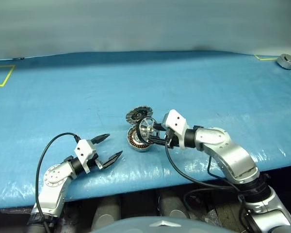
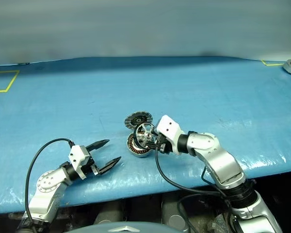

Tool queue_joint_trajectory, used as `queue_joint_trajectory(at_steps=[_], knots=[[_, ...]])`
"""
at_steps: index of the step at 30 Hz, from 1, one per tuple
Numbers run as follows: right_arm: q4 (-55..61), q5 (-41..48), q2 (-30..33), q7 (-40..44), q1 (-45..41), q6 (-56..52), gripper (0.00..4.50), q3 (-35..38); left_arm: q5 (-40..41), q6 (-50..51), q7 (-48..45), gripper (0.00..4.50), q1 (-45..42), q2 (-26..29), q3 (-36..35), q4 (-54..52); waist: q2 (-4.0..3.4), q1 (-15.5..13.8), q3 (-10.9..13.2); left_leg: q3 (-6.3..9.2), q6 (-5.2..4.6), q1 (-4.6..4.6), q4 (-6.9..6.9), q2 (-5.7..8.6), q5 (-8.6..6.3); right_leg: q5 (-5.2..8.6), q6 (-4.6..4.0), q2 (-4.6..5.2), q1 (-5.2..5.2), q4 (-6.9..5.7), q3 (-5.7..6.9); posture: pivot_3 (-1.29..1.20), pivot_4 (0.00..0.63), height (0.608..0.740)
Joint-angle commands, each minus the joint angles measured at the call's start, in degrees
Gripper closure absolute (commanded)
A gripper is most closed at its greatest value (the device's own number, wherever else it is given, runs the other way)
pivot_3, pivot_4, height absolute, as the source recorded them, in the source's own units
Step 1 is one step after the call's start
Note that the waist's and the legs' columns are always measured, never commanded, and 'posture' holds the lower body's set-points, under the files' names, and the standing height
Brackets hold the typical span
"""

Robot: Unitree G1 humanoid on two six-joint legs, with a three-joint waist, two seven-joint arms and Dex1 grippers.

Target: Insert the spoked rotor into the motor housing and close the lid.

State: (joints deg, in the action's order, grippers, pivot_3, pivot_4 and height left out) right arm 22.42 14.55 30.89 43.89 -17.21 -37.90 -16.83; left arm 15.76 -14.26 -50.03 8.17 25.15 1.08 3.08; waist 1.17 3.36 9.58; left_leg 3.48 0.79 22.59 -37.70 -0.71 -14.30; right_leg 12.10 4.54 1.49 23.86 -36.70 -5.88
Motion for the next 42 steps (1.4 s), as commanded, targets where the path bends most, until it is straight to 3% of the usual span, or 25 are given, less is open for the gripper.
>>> queue_joint_trajectory(at_steps=[1, 17, 42], knots=[[-0.4, -0.1, -0.5, 0.7, -1.4, 1.8, 2.70, -0.2, 0.0, -0.8, 0.3, 0.00, 0.4, 0.3, -0.4, -1.7, 0.00, 0.0, 0.0, 0.00, 0.00, 0.00, 0.00, 0.00, 0.00, 0.00, 0.00, 0.00, 0.00, 0.00, 0.00, 0.00, 0.150, 0.740], [-4.9, -1.4, -3.1, 1.5, -3.4, 3.2, 2.70, -2.4, -0.1, -0.6, 1.2, 0.00, 1.4, 0.4, -0.3, -2.5, -0.01, 0.1, 0.0, 0.01, 0.00, -0.01, 0.00, -0.01, 0.00, 0.00, 0.00, -0.01, 0.01, -0.02, 0.01, 0.00, 0.150, 0.740], [-7.0, -3.3, -2.2, 3.9, -3.8, 3.8, 2.70, -3.6, 1.7, -0.1, -0.5, 0.00, 1.1, 1.5, -0.9, -3.2, -0.01, 0.1, 0.0, 0.01, 0.00, -0.01, 0.00, -0.01, 0.00, 0.00, -0.01, 0.00, 0.01, -0.01, 0.02, 0.00, 0.150, 0.740]])
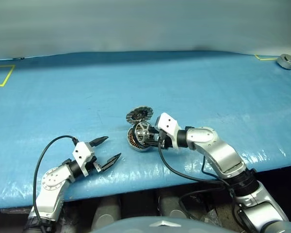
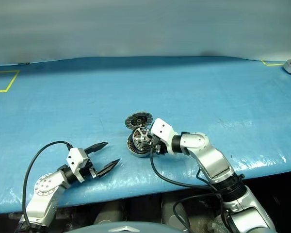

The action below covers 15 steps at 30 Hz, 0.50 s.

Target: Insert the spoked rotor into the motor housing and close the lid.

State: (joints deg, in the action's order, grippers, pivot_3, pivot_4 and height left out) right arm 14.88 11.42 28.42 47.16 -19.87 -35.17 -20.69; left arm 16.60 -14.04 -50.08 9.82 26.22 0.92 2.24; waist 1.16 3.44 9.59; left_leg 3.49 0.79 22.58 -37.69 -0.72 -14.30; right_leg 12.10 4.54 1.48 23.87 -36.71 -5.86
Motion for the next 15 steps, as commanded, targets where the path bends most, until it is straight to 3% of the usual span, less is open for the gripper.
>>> queue_joint_trajectory(at_steps=[1, 15], knots=[[0.4, -0.2, 0.3, 0.8, -1.2, 1.2, 2.70, 0.2, 0.9, -0.3, -0.5, 0.00, -0.6, 0.5, -0.7, -2.3, 0.00, 0.0, 0.0, 0.00, 0.00, 0.00, 0.00, 0.00, 0.00, 0.00, 0.00, 0.00, 0.00, 0.00, 0.00, 0.00, 0.150, 0.740], [-1.2, -1.8, 1.3, 2.4, -2.1, 2.4, 2.70, -0.4, 1.0, -0.4, -1.6, 0.00, -1.9, 0.8, -0.6, -1.4, 0.00, -0.1, 0.0, 0.00, 0.00, 0.01, 0.00, 0.00, 0.00, 0.00, 0.00, 0.00, 0.00, 0.00, 0.00, 0.00, 0.150, 0.740]])
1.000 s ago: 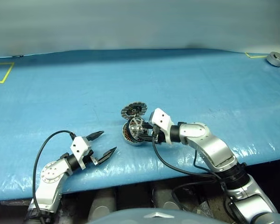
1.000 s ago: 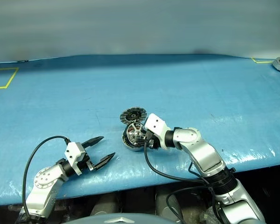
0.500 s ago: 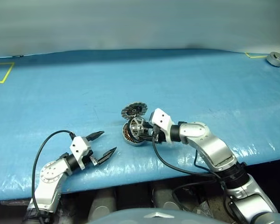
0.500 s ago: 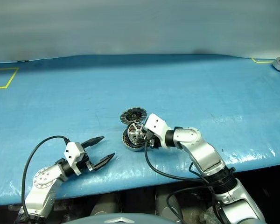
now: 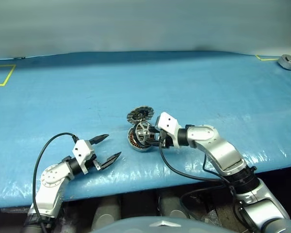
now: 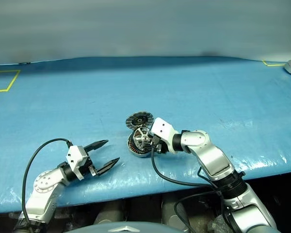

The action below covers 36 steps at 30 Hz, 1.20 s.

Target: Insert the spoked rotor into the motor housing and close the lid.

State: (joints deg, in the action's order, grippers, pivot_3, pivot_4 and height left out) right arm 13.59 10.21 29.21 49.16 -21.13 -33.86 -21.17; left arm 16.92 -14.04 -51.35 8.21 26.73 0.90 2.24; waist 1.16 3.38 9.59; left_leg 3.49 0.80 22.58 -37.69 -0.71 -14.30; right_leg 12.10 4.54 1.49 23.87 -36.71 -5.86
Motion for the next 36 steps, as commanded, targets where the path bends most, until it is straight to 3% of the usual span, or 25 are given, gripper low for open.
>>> queue_joint_trajectory(at_steps=[1, 6, 7, 12, 24, 27, 36], knots=[[-0.1, -0.8, 0.5, 0.4, -0.8, 1.3, 2.70, 0.1, 0.7, -0.4, -0.4, 0.00, -0.3, 0.3, -0.6, -1.4, 0.00, 0.0, 0.0, 0.00, 0.00, 0.00, 0.00, 0.00, 0.00, 0.00, 0.00, 0.00, 0.00, 0.00, 0.00, 0.00, 0.150, 0.740], [-0.4, -1.6, 0.7, 0.8, -0.7, 1.9, 2.70, -0.1, 0.6, -0.5, -0.3, 0.00, -0.3, 0.3, -0.6, -1.3, 0.00, 0.0, 0.0, 0.00, 0.00, -0.01, 0.00, 0.00, 0.00, 0.00, 0.00, 0.00, 0.00, 0.00, 0.00, 0.00, 0.150, 0.740], [-0.4, -1.8, 0.7, 0.7, -0.7, 2.1, 1.97, -0.1, 0.5, -0.5, -0.3, 0.00, -0.3, 0.3, -0.6, -1.3, 0.00, 0.0, 0.0, 0.00, 0.00, -0.01, 0.00, 0.00, 0.00, 0.00, 0.00, 0.00, 0.00, 0.00, 0.00, 0.00, 0.150, 0.740], [-0.1, -2.1, 0.4, 0.4, -0.6, 2.2, 0.45, 0.3, 0.4, -0.4, -0.1, 0.00, -0.1, 0.3, -0.7, -1.3, 0.00, 0.0, 0.0, 0.00, 0.00, 0.00, 0.00, 0.00, 0.00, 0.00, 0.00, 0.00, 0.00, 0.00, 0.00, 0.00, 0.150, 0.740], [1.1, 0.6, -1.3, -0.4, 0.1, 2.0, 0.45, 2.8, 0.2, -0.5, -0.1, 0.00, -0.3, 0.2, -0.5, -1.1, 0.00, 0.1, 0.0, 0.00, 0.00, 0.00, 0.00, 0.00, 0.00, 0.00, 0.00, 0.00, 0.00, -0.01, 0.00, 0.00, 0.150, 0.740], [1.5, 3.2, -3.0, -0.3, 0.5, 1.3, 1.03, 4.0, 0.2, -0.5, -0.1, 0.00, -0.3, 0.1, -0.4, -1.0, 0.00, 0.1, 0.0, 0.00, 0.00, 0.00, 0.00, 0.00, 0.00, 0.00, 0.00, 0.00, 0.00, -0.01, 0.00, 0.00, 0.150, 0.740], [-2.1, 3.1, -5.6, -1.3, -0.2, 0.7, 4.06, 2.3, -0.2, -0.7, 0.5, 0.00, 0.1, 0.1, -0.7, -0.9, -0.01, 0.1, 0.0, 0.01, 0.00, 0.00, 0.00, 0.00, 0.00, 0.00, 0.00, -0.01, 0.01, -0.02, 0.00, 0.00, 0.150, 0.740]])
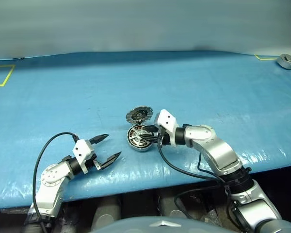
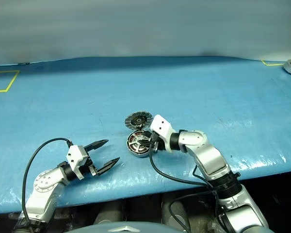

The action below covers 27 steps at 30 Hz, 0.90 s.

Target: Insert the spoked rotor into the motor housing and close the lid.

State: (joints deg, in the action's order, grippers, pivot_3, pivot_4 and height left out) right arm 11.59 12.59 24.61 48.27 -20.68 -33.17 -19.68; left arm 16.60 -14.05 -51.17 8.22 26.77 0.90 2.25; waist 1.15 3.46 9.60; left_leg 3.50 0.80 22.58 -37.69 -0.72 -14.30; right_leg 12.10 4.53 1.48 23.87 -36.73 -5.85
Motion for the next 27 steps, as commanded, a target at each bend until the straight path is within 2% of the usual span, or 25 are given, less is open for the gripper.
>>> queue_joint_trajectory(at_steps=[1, 7, 14, 22, 27], knots=[[-1.3, 0.7, -1.5, -0.6, -0.9, 0.1, 4.39, 0.9, 0.1, -0.7, 0.3, 0.00, 0.2, 0.1, -0.7, -0.9, 0.00, 0.0, 0.0, 0.00, 0.00, 0.00, 0.00, 0.00, 0.00, 0.00, 0.00, 0.00, 0.00, 0.00, 0.00, 0.00, 0.150, 0.740], [-7.3, -0.7, -3.3, -1.3, -1.6, -0.2, 4.45, -0.6, 0.0, -0.6, 0.6, 0.00, 0.4, 0.0, -0.6, -1.1, -0.01, 0.0, 0.0, 0.00, 0.00, -0.01, 0.00, 0.00, 0.00, 0.00, -0.01, 0.00, -0.01, -0.01, 0.00, 0.00, 0.150, 0.740], [-12.5, -3.2, -3.3, -1.0, 1.6, -0.9, 4.45, -4.2, 0.1, -0.8, 1.0, 0.00, 0.9, 0.1, -0.8, -1.4, -0.03, 0.2, -0.2, -0.01, 0.00, -0.22, 0.00, -0.02, 0.00, 0.01, -0.02, -0.01, -0.17, -0.03, 0.00, 0.00, 0.150, 0.740], [-1.5, 5.2, -4.2, -0.3, 4.1, 0.8, 4.45, 4.5, 0.3, -0.8, 0.9, 0.00, 1.5, 0.2, -0.7, -1.6, -0.05, 0.1, -0.3, -0.04, 0.01, -0.49, 0.16, -0.04, -0.01, 0.08, -0.11, 0.00, -0.34, -0.02, 0.00, 0.00, 0.150, 0.740], [3.9, 7.3, -1.4, -3.4, 5.0, -1.3, 4.45, 11.1, 0.3, -1.0, 0.8, 0.00, 1.3, 0.2, -0.7, -1.4, -0.14, 0.1, -0.2, -0.04, 0.01, -0.14, 0.15, -0.03, 0.00, 0.07, -0.10, -0.01, -0.01, -0.05, 0.00, 0.00, 0.150, 0.740]])
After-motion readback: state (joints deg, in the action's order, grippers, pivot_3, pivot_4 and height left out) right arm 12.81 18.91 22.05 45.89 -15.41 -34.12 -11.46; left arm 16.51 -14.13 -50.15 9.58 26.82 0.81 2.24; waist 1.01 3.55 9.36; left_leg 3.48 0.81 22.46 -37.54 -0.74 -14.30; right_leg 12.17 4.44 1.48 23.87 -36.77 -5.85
